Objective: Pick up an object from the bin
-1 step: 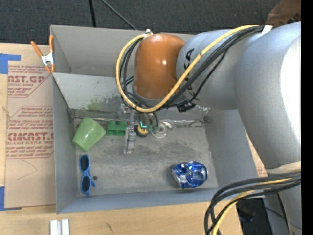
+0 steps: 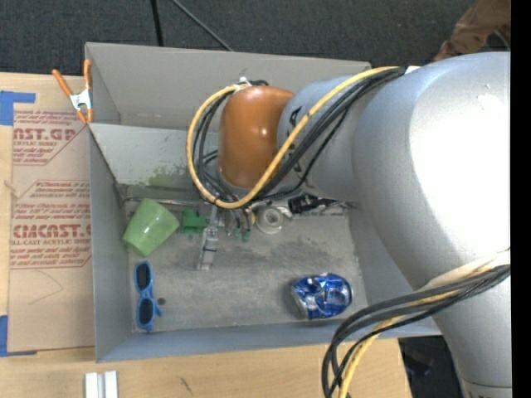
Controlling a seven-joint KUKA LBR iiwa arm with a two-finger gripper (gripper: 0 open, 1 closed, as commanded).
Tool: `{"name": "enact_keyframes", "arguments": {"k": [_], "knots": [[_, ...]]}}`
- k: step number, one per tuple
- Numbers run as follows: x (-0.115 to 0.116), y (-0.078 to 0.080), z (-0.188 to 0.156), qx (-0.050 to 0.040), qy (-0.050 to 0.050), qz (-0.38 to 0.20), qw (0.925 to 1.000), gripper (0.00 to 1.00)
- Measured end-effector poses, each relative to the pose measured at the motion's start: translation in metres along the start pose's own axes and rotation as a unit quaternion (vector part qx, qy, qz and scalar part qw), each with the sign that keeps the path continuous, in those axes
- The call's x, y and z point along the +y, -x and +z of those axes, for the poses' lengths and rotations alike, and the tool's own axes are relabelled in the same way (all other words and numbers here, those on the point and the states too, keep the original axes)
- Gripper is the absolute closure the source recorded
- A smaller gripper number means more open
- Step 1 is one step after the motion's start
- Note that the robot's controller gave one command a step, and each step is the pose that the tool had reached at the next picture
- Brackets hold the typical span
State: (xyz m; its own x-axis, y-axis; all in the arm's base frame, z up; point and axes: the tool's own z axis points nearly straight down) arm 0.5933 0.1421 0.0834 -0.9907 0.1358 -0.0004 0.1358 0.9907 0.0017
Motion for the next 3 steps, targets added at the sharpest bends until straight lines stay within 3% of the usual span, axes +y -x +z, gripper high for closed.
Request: {"name": "enact_keyframes", "arguments": {"k": [1,2,3], "knots": [[0.035,-0.003,0.013,-0.0025,0.001,0.153,0.9883,0.0],[0.095,-0.023,0.013,-0.0016,-0.001,0.071,0.9975,0.0],[0.093,-0.022,0.013,-0.0013,-0.002,0.073,0.9974,1.0]]}}
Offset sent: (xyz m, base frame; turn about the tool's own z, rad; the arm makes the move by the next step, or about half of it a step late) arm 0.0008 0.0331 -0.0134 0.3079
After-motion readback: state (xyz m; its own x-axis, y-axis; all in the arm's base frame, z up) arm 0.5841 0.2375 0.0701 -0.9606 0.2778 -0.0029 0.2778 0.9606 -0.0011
